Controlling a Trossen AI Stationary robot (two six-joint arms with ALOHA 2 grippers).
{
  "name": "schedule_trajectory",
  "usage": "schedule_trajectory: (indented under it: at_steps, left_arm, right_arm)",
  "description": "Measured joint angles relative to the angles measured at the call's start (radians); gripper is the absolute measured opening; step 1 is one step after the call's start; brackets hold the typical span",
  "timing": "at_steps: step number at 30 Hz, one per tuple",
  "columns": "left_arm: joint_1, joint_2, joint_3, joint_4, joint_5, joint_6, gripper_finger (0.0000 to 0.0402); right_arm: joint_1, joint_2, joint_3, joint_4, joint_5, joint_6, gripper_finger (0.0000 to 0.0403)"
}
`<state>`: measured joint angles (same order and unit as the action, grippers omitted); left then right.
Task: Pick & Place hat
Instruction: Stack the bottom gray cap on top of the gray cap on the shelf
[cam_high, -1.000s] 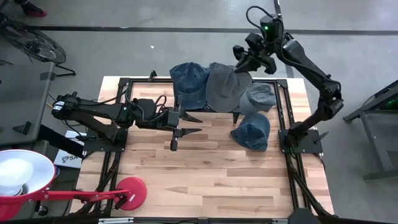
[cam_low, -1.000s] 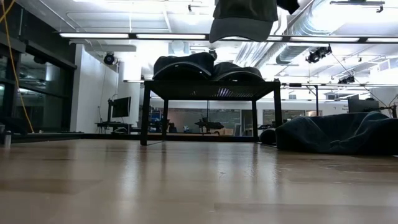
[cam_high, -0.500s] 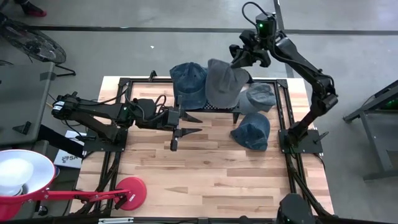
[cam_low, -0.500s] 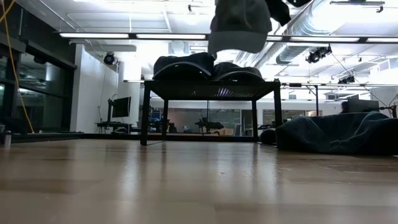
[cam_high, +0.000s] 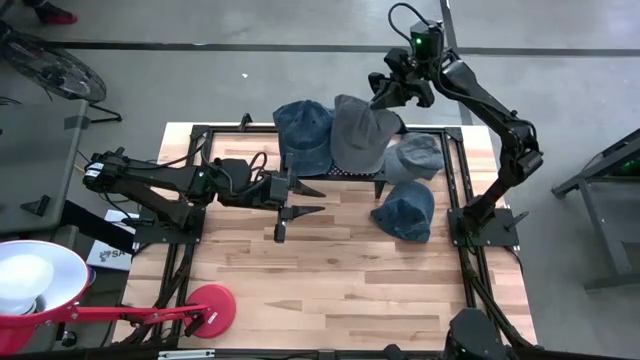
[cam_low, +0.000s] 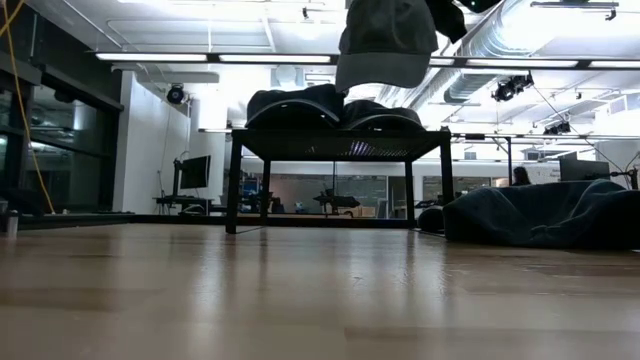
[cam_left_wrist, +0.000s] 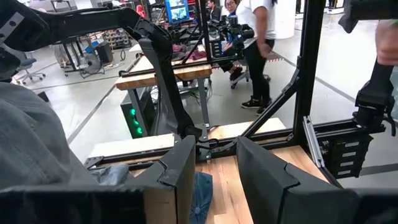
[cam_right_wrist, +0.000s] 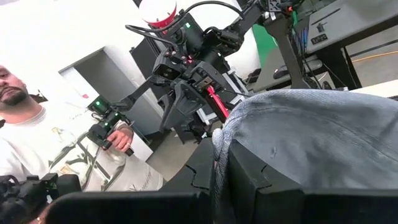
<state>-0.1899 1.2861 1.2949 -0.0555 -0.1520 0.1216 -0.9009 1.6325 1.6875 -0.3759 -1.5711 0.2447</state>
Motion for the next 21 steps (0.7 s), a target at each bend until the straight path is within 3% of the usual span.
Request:
schedule_trajectory:
  at_steps: [21]
  left_arm:
    - [0.000,0.000,0.000,0.000,-0.034,0.001,0.0117]
  right_arm:
    - [-0.010,0.089,0.000,-0.031,0.000,-0.006,0.0015]
